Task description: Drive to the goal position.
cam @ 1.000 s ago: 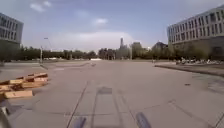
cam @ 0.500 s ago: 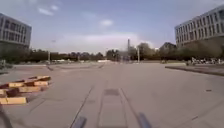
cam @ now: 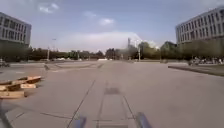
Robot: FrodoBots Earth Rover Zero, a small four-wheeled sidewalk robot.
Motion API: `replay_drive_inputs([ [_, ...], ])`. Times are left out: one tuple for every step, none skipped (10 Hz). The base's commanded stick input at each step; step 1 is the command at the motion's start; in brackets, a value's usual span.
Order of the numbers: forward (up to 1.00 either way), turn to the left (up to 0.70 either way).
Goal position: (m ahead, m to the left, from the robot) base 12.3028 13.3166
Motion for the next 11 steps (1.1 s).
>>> replay_drive_inputs([
  [1.00, 0.27],
  [1.00, 0.27],
  [1.00, 0.27],
  [1.00, 0.27],
  [1.00, 0.27],
  [1.00, 0.27],
  [1.00, 0.19],
  [1.00, 0.01],
  [1.00, 0.00],
  [1.00, 0.00],
  [1.00, 0.00],
])
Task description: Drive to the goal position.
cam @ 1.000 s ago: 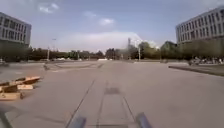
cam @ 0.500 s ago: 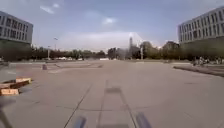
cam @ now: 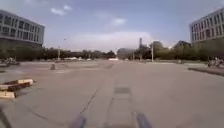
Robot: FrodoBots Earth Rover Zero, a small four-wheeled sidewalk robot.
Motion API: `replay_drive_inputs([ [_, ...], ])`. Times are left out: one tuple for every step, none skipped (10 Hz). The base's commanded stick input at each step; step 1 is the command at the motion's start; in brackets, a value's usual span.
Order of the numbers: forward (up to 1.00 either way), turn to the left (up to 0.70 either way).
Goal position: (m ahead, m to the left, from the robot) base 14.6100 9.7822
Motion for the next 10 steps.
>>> replay_drive_inputs([
  [1.00, 0.00],
  [1.00, 0.03],
  [1.00, 0.27],
  [1.00, 0.27],
  [1.00, 0.27],
  [1.00, 0.27],
  [1.00, 0.27],
  [1.00, 0.27],
  [1.00, 0.27],
  [1.00, 0.27],
])
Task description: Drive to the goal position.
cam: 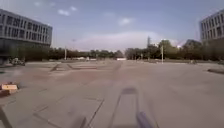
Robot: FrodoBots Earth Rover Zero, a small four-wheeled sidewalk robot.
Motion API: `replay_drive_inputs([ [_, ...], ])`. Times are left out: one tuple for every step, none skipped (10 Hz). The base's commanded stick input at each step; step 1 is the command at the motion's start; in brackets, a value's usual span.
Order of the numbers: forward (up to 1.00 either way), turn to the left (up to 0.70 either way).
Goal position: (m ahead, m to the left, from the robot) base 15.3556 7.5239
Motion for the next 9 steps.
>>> replay_drive_inputs([
  [1.00, 0.27],
  [1.00, 0.27],
  [1.00, 0.27],
  [1.00, 0.27],
  [1.00, 0.27],
  [1.00, 0.27],
  [1.00, 0.27],
  [1.00, 0.27],
  [1.00, 0.27],
])
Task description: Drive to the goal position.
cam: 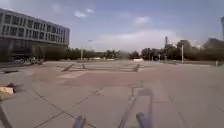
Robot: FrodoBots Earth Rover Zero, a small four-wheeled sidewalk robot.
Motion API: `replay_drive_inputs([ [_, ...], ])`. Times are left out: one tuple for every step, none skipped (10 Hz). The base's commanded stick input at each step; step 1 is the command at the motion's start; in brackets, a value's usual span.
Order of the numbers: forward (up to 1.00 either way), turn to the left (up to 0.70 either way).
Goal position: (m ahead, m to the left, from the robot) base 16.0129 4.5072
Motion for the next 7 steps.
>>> replay_drive_inputs([
  [1.00, 0.27],
  [1.00, 0.27],
  [1.00, 0.27],
  [1.00, 0.27],
  [1.00, 0.27],
  [1.00, 0.27],
  [1.00, 0.09],
])
